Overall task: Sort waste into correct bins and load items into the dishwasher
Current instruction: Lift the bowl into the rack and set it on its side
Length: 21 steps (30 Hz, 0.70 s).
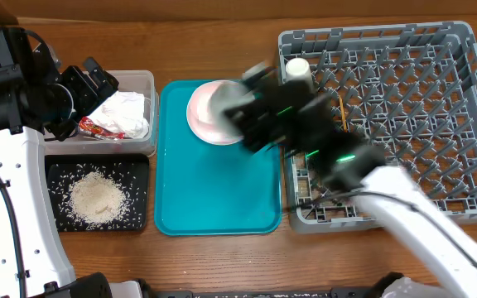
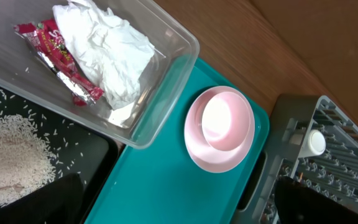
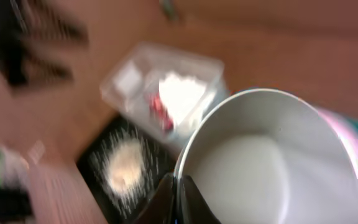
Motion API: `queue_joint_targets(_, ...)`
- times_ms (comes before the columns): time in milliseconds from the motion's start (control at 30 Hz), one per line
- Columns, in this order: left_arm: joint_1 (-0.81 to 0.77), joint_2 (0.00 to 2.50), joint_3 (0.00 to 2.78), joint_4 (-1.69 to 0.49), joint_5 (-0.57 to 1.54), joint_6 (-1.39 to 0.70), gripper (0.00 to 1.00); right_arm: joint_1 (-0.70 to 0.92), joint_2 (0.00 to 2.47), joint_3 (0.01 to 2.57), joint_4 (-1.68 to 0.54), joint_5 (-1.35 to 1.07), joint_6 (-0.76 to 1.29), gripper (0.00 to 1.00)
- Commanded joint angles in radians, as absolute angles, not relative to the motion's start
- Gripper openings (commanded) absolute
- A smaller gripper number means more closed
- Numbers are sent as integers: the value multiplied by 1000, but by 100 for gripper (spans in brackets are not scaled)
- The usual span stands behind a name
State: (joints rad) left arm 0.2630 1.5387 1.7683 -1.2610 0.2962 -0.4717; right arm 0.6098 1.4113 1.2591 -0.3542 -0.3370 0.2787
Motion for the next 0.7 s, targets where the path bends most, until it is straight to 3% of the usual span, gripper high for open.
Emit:
queue_joint_targets(0, 261, 1523, 1790, -1259, 304, -471, 100, 374, 1371, 1279, -344, -738, 368, 4)
queue_joint_targets(100, 261, 1523, 1790, -1259, 304, -471, 100, 159, 1411, 1276, -292, -999, 436, 4)
queue_joint_targets(233, 261, 1523, 1790, -1259, 304, -471, 100, -6, 1506, 1276, -196, -1221, 521, 4)
queue_joint_targets(667, 261, 1523, 1790, -1259, 304, -471, 100, -83, 1819, 1275, -167, -1394, 577, 4)
